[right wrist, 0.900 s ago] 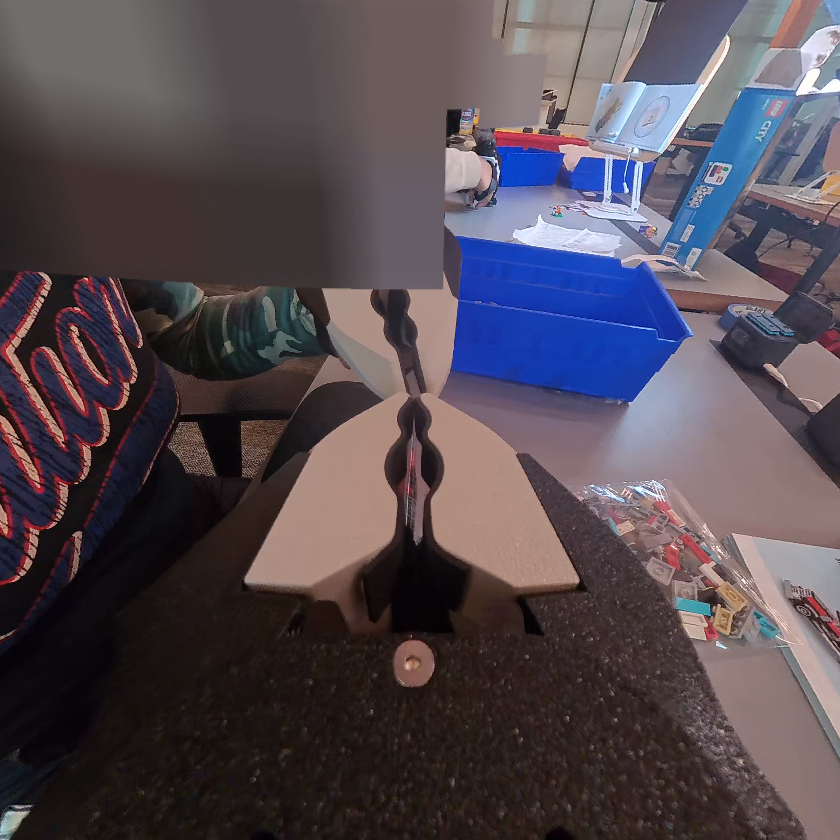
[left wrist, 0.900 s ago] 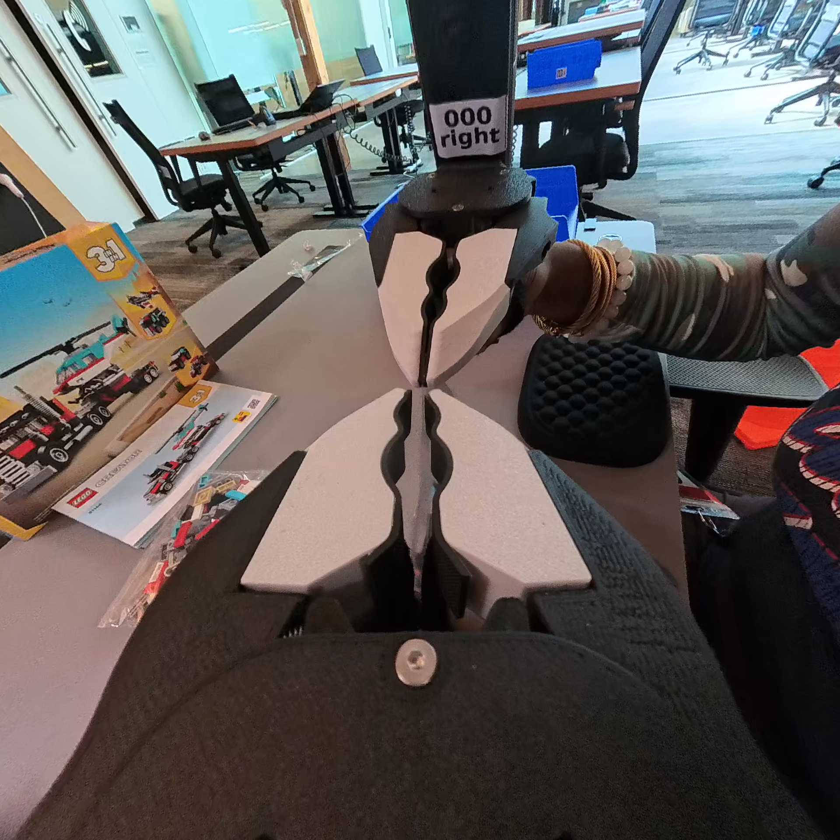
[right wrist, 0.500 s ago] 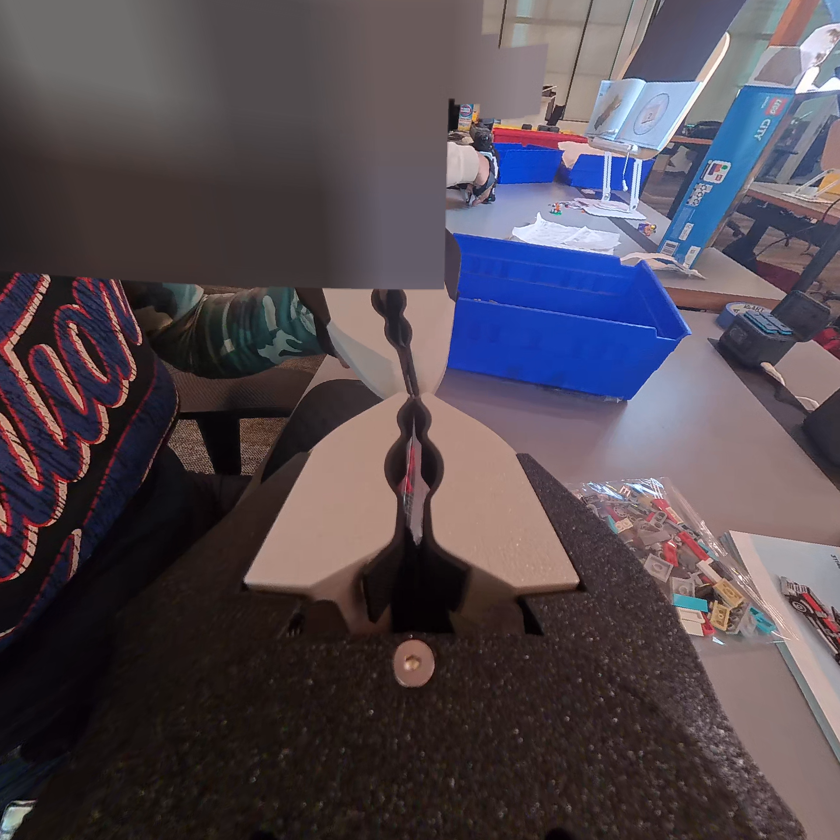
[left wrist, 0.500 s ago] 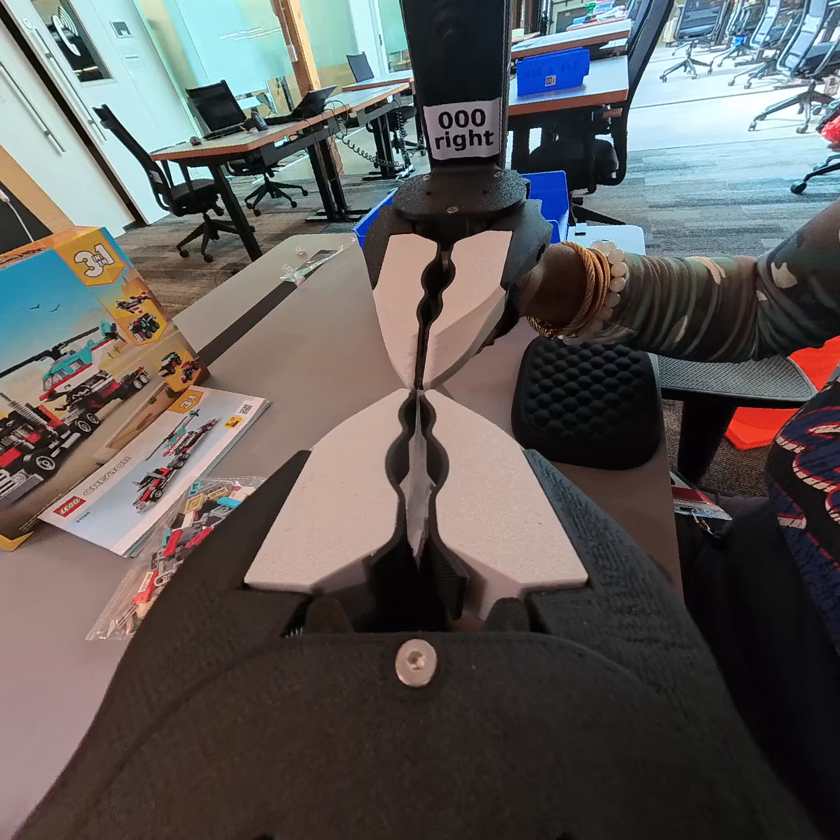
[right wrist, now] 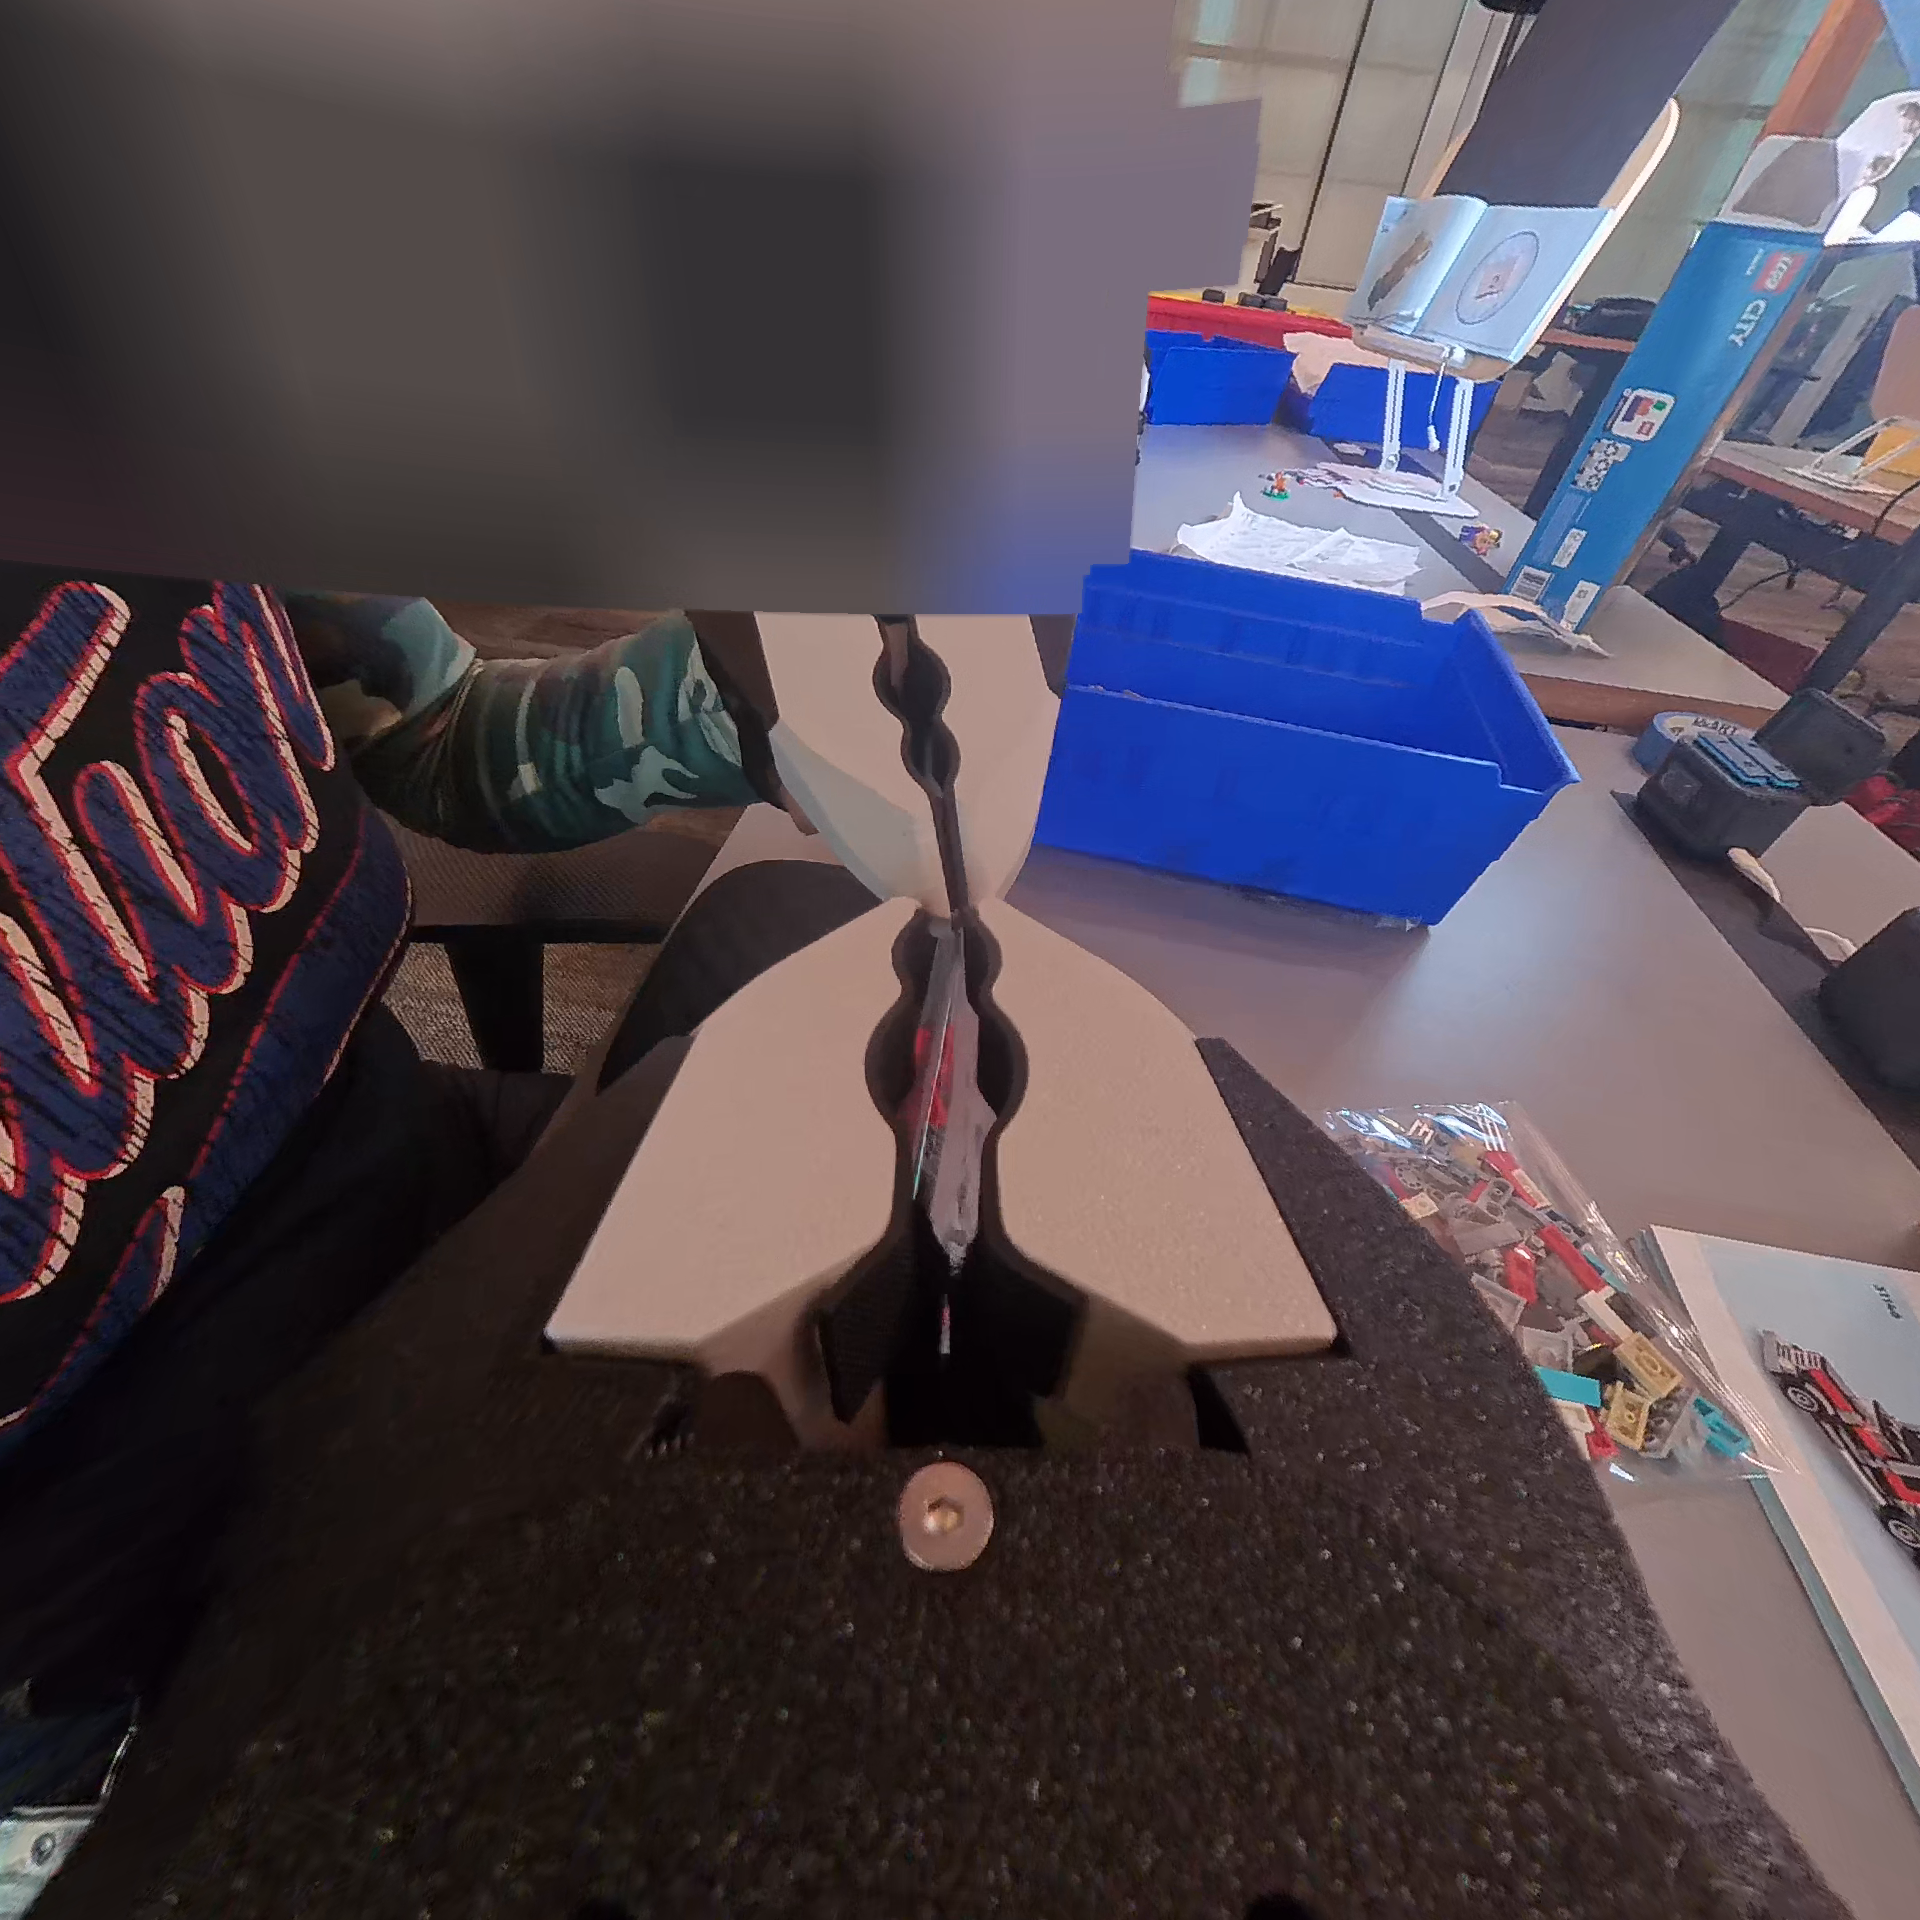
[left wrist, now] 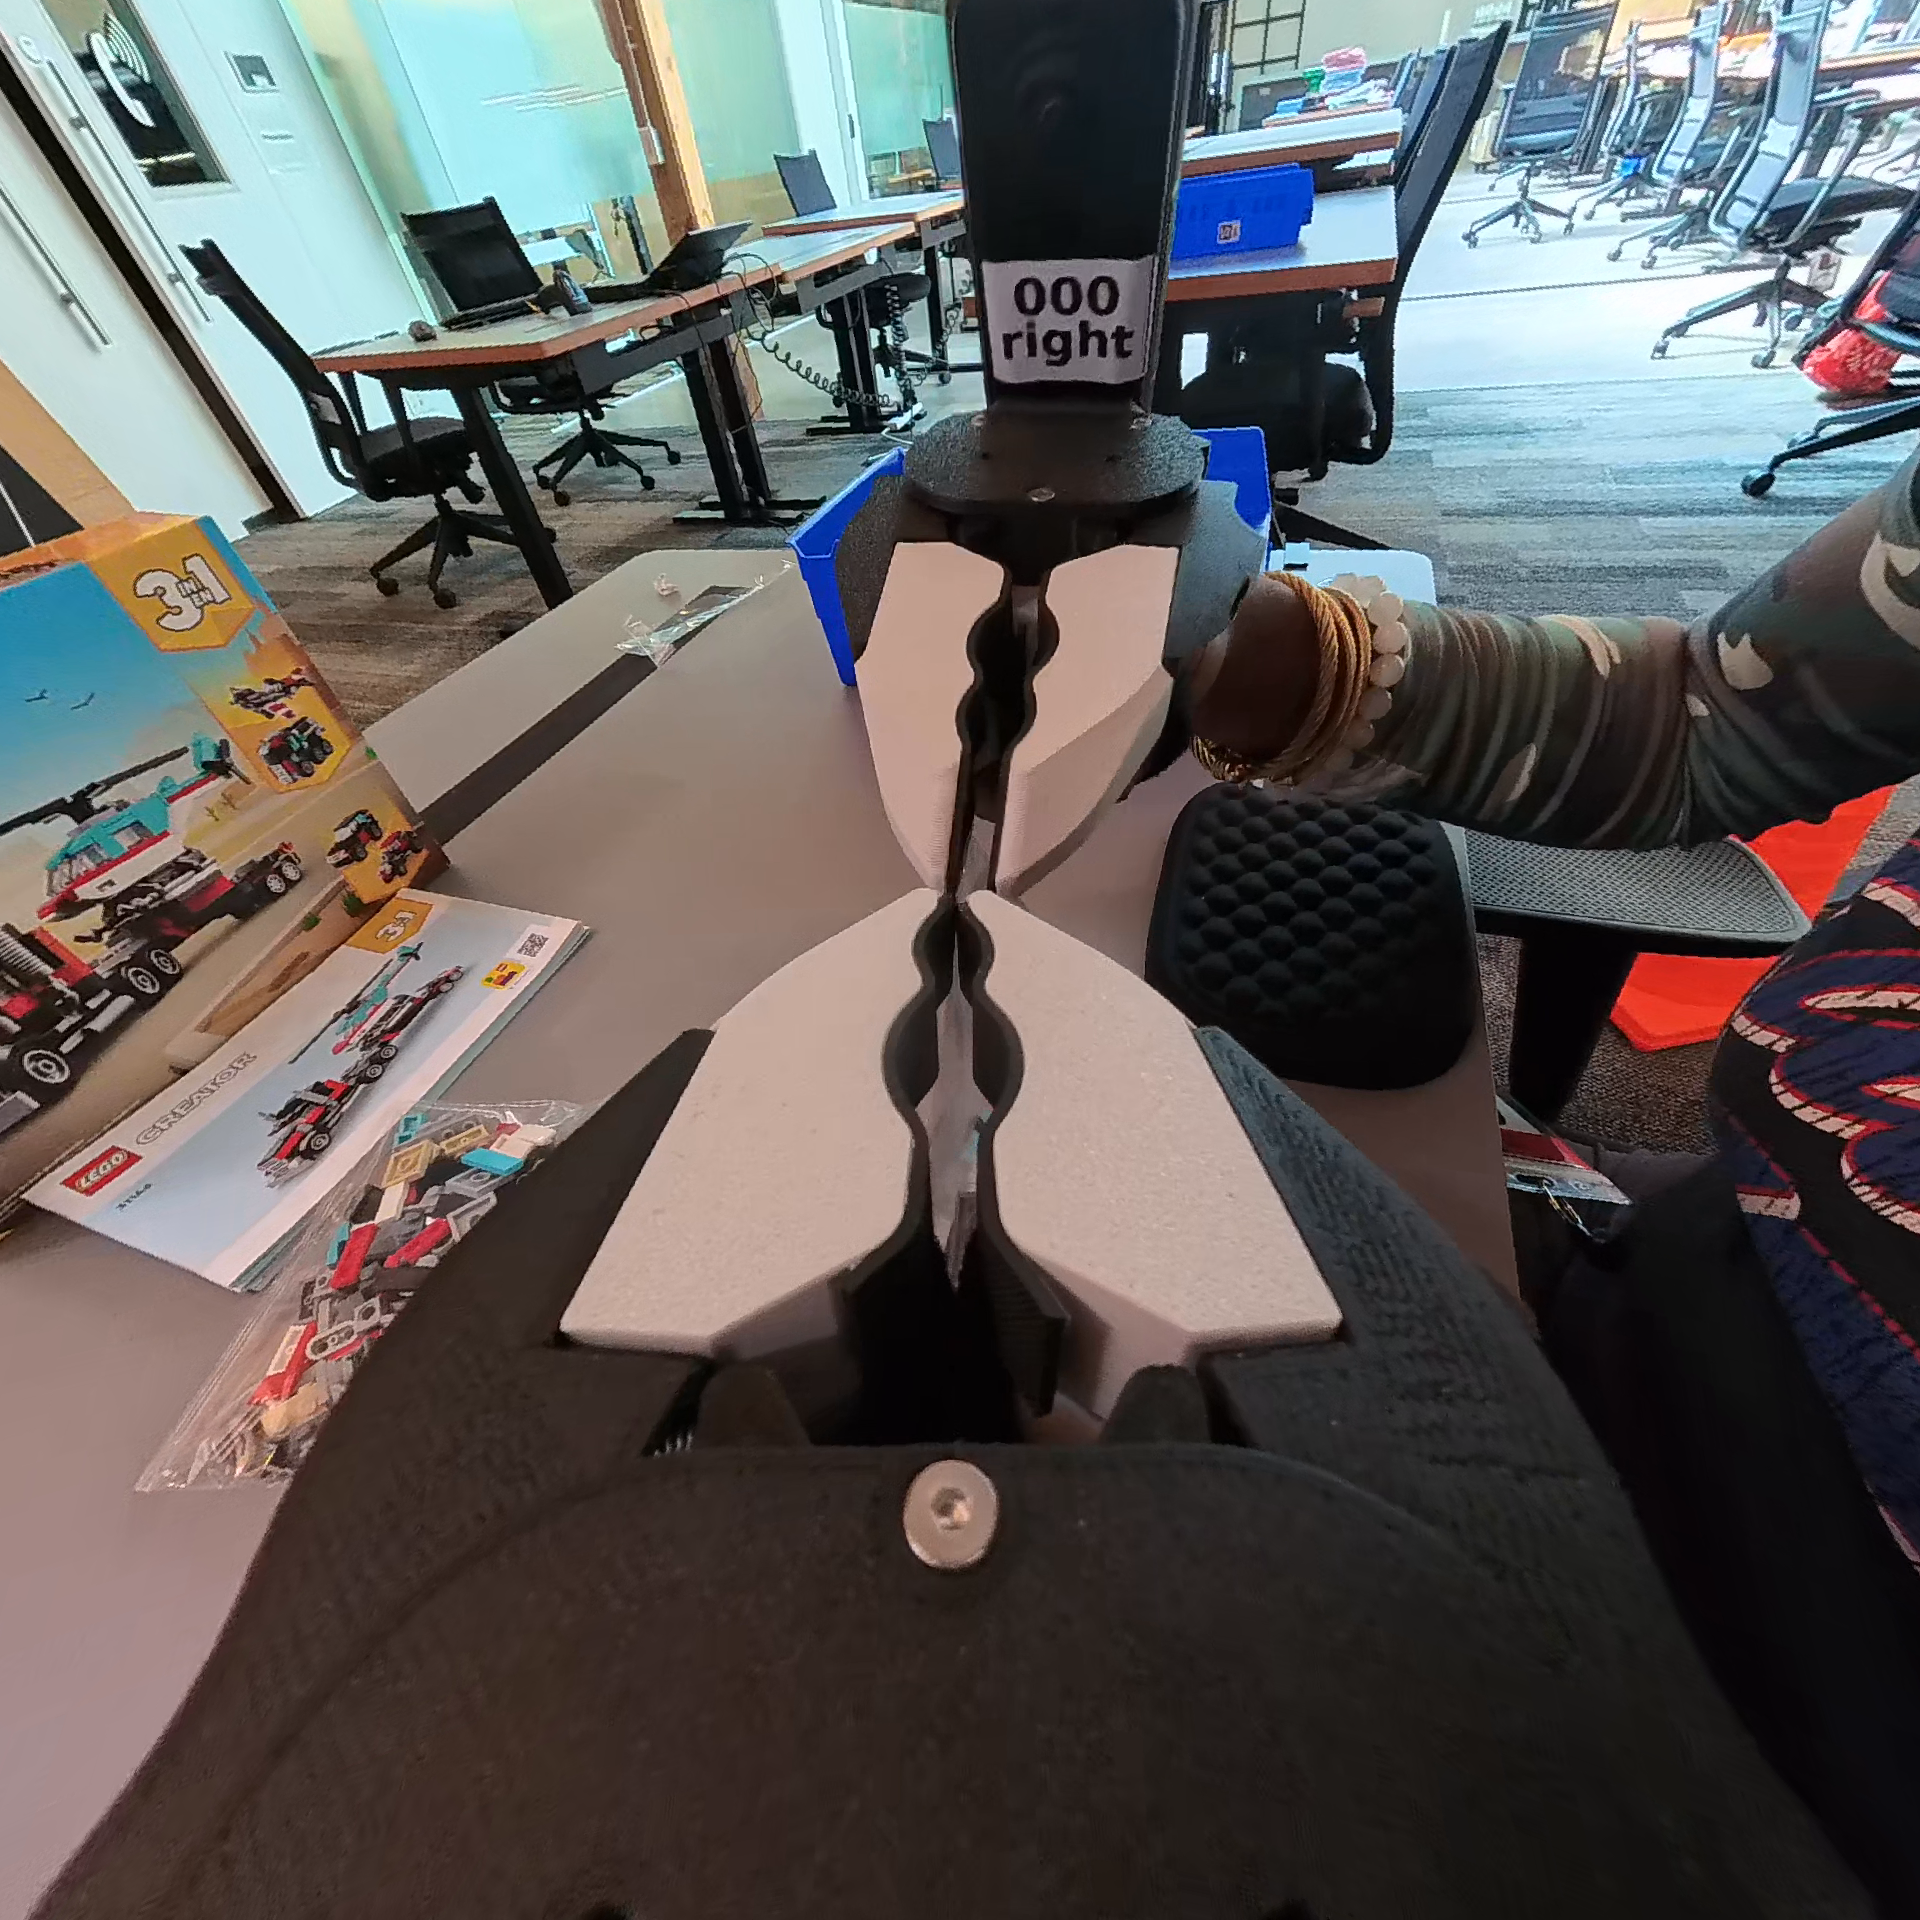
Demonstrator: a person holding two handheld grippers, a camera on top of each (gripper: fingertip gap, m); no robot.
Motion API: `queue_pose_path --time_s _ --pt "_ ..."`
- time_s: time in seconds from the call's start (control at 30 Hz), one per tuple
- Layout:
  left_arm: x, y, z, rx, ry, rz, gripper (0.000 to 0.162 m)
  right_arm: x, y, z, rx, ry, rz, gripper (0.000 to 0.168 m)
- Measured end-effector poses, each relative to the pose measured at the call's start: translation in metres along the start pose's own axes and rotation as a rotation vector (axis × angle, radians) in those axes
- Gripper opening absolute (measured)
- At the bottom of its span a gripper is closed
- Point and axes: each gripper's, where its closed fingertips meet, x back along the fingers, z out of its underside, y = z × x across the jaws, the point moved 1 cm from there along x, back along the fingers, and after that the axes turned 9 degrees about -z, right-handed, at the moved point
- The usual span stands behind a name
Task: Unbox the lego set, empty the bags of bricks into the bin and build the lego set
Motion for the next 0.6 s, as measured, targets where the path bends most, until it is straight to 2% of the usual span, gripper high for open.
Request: queue_pose_path --time_s 0.23,0.43,0.5,0.6 --pt "-0.002 -0.004 -0.001 -0.014 0.011 0.014 0.000 0.002 0.002 0.000 -0.011 0.013 0.001 0.000" --pt "-0.004 -0.003 0.000 -0.073 0.010 -0.032 0.000 0.004 -0.002 0.002 -0.180 -0.064 0.021 0.000" --pt "-0.007 -0.002 0.002 -0.178 0.006 -0.080 0.000 0.005 -0.005 0.005 -0.243 -0.080 0.046 0.000" --pt "-0.012 -0.003 0.012 -0.458 0.074 -0.197 0.000 0.006 -0.005 0.018 -0.304 -0.047 0.088 0.000"
